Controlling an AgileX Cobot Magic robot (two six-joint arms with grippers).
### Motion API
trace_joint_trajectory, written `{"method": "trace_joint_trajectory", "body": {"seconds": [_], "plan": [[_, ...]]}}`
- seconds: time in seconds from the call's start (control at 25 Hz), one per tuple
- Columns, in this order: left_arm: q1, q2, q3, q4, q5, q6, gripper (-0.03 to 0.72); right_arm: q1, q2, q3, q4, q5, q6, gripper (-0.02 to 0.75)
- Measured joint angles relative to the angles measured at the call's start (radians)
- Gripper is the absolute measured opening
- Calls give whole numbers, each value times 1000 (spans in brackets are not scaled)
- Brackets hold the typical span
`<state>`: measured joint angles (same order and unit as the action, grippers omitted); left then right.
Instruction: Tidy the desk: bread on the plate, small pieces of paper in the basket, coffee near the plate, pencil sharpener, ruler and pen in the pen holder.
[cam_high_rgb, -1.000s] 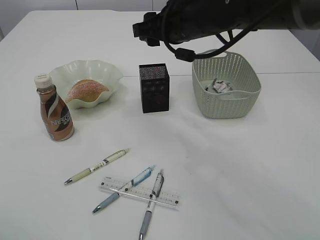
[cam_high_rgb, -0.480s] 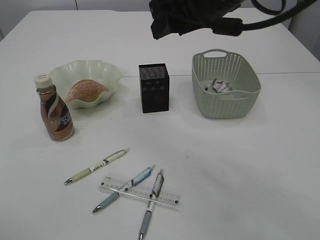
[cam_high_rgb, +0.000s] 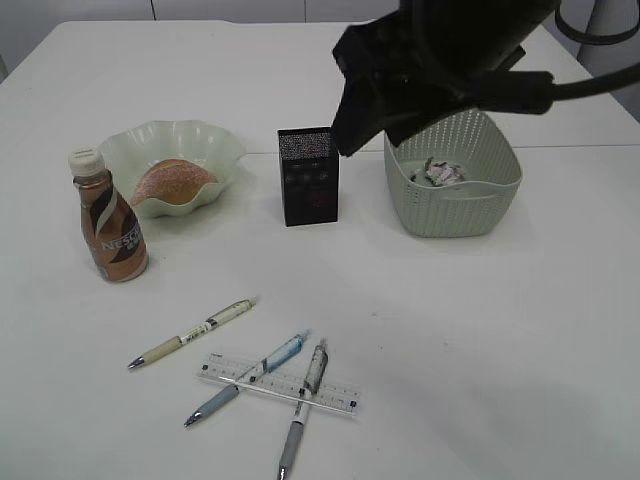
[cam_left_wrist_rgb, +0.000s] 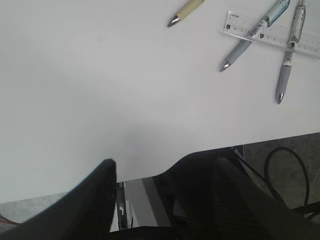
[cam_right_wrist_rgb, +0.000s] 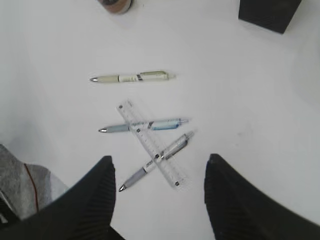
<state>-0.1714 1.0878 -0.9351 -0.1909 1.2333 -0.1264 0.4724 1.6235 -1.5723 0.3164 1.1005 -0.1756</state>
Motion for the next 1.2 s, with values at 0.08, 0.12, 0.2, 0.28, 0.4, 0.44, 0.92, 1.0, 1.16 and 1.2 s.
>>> {"method": "trace_joint_trajectory", "body": {"seconds": [0.08, 0.12, 0.2, 0.28, 0.4, 0.44, 0.92, 1.0, 1.16, 1.2], "plan": [[0, 0, 0, -2, 0, 0, 443, 0, 0, 0, 12, 28, -2, 418], [0, 0, 0, -2, 0, 0, 443, 0, 0, 0, 21, 33, -2, 418], [0, 0, 0, -12, 0, -1, 443, 0, 0, 0, 37, 37, -2, 418], [0, 0, 0, -29, 0, -1, 443, 0, 0, 0, 48, 48, -3, 418], [0, 0, 0, -64, 0, -1, 443, 0, 0, 0, 80, 80, -9, 418], [0, 0, 0, -74, 0, -1, 443, 0, -2, 0, 98, 97, -18, 418], [0, 0, 0, -131, 0, 23, 443, 22, -42, 0, 228, 135, -113, 418], [0, 0, 0, -131, 0, 27, 442, 64, -42, 0, 228, 135, -160, 418], [0, 0, 0, -132, 0, 33, 443, 174, -42, 0, 183, 135, -252, 418], [0, 0, 0, -132, 0, 33, 443, 196, -42, 0, 171, 135, -260, 418]]}}
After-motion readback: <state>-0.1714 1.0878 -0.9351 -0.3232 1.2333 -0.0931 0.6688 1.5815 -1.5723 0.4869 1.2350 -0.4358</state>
